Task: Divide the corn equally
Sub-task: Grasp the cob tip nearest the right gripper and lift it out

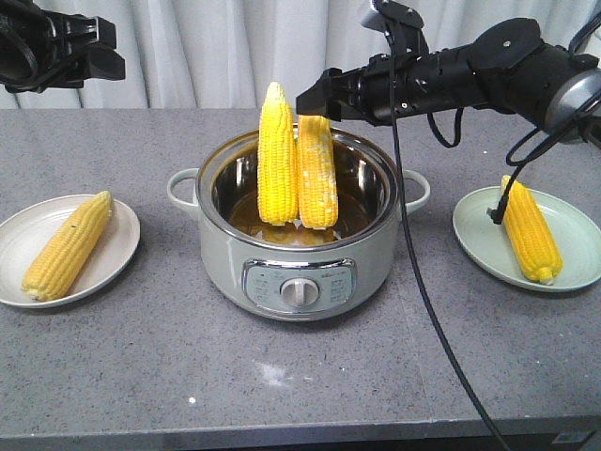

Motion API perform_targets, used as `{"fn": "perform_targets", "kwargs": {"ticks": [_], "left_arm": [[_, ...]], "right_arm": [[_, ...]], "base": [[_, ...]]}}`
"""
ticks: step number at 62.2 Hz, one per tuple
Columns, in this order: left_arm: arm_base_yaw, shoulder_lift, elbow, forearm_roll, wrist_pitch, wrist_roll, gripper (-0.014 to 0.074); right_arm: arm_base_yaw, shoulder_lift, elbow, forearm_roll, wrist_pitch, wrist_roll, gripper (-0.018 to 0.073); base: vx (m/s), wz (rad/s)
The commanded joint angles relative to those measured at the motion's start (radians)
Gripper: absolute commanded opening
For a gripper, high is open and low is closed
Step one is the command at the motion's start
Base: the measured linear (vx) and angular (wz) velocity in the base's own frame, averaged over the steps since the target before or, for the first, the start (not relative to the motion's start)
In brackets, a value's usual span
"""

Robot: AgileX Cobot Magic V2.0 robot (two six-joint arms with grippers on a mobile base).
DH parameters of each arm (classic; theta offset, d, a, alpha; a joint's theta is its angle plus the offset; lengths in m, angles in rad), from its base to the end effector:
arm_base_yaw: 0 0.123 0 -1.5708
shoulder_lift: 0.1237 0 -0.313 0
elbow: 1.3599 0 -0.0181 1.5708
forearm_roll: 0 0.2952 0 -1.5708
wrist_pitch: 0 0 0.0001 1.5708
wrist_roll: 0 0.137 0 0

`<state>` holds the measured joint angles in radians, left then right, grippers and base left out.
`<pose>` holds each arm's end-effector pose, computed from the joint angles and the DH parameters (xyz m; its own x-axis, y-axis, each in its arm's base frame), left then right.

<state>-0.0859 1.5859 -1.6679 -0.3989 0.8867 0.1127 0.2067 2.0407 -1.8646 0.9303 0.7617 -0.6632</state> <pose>0.4279 -0.0783 0.4186 -0.6639 -0.0836 -0.7431 0.2203 0.9278 -0.3012 0.5368 0.1901 0.3092 -0.6210 -0.0389 -0.7828 -0.5524 0.7303 0.4019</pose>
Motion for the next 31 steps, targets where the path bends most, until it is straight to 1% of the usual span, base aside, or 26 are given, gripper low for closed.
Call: {"fn": "perform_targets", "kwargs": {"ticks": [1,20,25,31], "left_arm": [[-0.003,-0.040,-0.023,-0.033,-0.043,0.000,0.0398],[-0.003,-0.040,-0.023,-0.033,-0.029,0.000,0.0398],[-0.003,-0.040,-0.023,-0.033,-0.028,0.000,0.0398],[-0.003,-0.040,-0.023,-0.033,-0.028,0.000,0.0398]], "right_arm": [[0.000,-0.050,-0.032,0.049,-0.038,-0.016,0.0556],[0.000,-0.010,-0.032,0.067,-0.016,-0.039,0.0547],[0.000,-0.007,-0.032,0.080,-0.005,-0.042,0.0512],[0.009,-0.007,-0.032,0.077,-0.002,-0.061,0.0448]], "base": [[0.00,0.00],[0.00,0.00],[0.00,0.00],[0.00,0.00]]}}
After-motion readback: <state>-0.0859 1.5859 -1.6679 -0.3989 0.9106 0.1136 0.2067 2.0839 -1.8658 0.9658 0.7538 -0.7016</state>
